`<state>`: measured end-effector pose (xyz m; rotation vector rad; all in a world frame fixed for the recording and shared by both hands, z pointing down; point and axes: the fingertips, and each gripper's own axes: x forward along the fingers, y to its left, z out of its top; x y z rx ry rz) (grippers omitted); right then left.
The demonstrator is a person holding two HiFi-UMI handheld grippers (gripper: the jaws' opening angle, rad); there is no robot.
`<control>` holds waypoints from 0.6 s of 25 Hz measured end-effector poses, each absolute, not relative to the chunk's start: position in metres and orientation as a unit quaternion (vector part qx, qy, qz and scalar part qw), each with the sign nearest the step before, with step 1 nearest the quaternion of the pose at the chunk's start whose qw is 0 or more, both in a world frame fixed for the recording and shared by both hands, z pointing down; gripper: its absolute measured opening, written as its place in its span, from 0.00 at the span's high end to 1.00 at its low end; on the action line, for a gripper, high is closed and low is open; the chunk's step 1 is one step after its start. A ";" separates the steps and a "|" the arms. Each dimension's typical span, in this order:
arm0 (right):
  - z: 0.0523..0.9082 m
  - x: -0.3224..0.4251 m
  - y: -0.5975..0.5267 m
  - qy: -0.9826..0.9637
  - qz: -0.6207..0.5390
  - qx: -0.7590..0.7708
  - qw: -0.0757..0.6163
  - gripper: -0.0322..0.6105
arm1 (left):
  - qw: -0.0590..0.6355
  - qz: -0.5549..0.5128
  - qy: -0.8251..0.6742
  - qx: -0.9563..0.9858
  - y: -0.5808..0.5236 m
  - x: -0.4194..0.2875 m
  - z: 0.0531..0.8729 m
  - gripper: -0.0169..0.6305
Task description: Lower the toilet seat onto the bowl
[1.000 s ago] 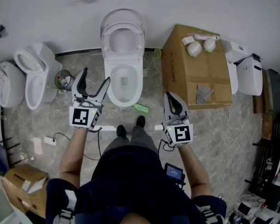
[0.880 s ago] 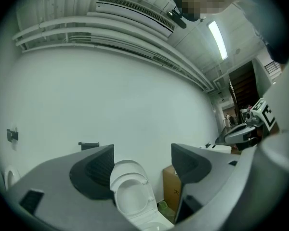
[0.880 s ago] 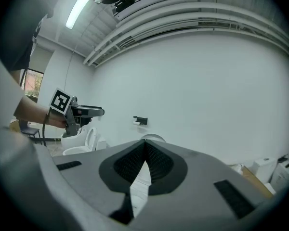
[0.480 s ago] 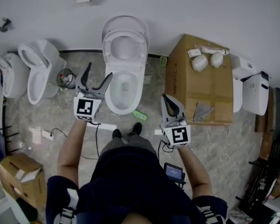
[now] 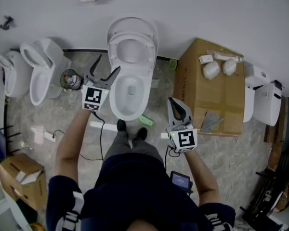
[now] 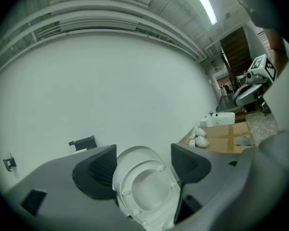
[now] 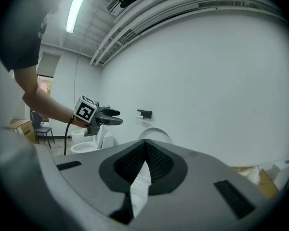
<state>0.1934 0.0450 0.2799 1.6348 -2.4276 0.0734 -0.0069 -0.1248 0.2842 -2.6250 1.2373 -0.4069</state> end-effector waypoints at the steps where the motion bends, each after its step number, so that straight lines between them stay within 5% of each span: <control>1: 0.282 0.193 0.041 -0.823 0.025 0.557 0.108 0.92 | 0.107 -0.145 0.416 -0.892 -0.134 -0.006 0.290 0.42; 15: 0.310 0.184 -0.003 -0.799 0.053 0.583 0.138 0.92 | 0.144 -0.218 0.351 -0.899 -0.241 0.014 0.359 0.42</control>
